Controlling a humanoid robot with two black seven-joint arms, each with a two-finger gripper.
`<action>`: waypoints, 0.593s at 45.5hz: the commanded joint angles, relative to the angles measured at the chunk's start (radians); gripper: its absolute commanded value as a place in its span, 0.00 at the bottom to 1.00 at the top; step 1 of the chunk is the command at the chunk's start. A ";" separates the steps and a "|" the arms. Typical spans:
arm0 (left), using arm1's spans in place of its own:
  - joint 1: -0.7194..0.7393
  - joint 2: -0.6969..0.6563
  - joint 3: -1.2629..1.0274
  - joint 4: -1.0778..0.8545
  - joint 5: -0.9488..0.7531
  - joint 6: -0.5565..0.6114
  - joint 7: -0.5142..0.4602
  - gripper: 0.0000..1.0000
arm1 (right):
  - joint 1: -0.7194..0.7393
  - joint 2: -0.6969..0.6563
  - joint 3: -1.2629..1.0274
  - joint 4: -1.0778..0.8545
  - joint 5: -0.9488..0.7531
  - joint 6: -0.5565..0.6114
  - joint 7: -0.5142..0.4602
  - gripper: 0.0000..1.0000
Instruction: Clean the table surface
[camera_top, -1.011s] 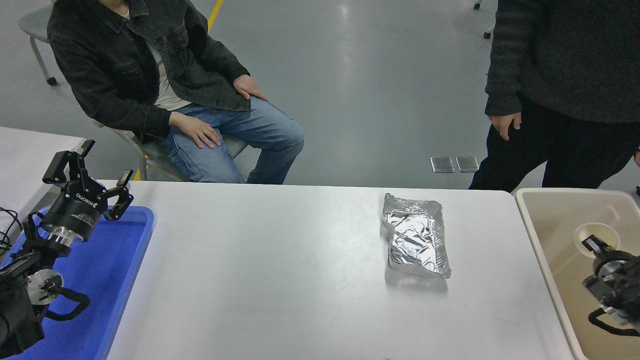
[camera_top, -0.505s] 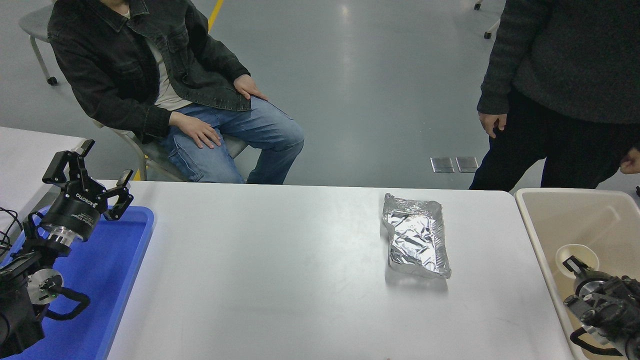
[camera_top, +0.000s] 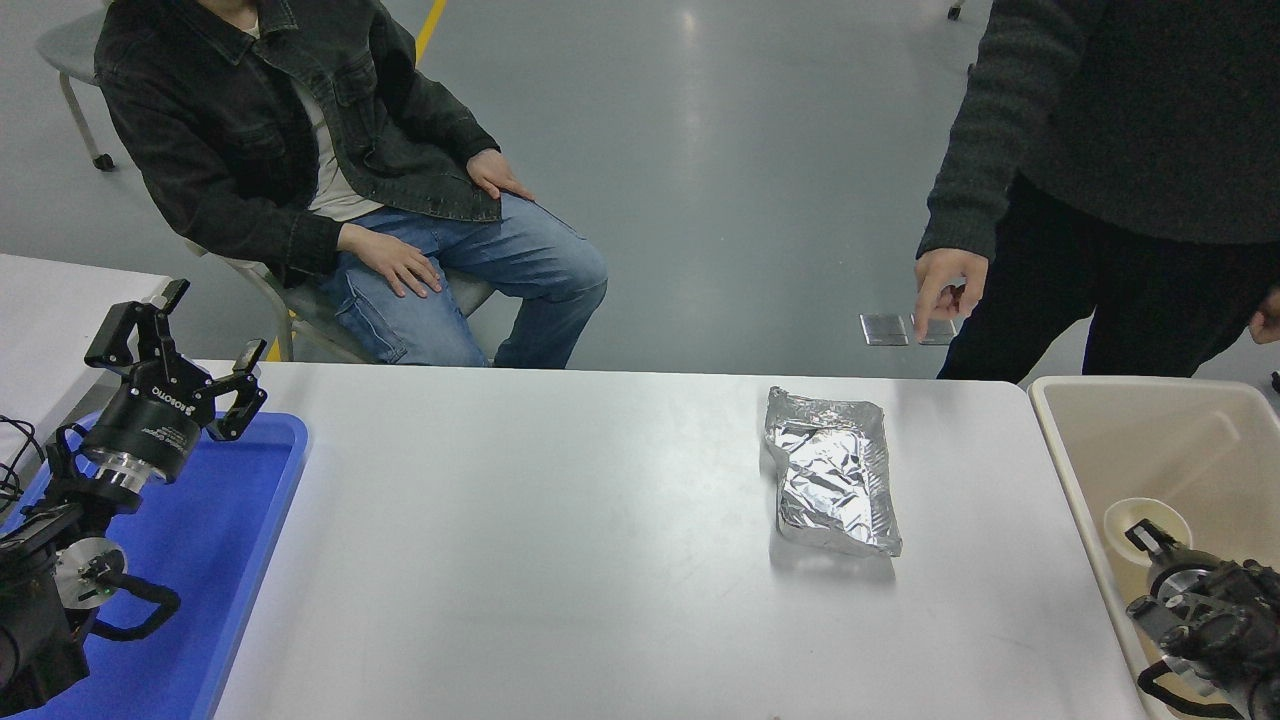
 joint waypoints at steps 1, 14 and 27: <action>-0.001 0.000 0.000 0.000 0.000 0.000 0.000 1.00 | 0.007 -0.004 0.034 0.000 0.002 0.004 -0.001 1.00; -0.001 0.000 0.000 0.000 0.000 0.000 0.000 1.00 | 0.039 -0.030 0.036 0.012 0.003 0.004 0.000 1.00; -0.001 0.000 0.000 0.000 0.000 0.000 0.000 1.00 | 0.070 -0.065 0.105 0.046 0.003 0.016 0.002 1.00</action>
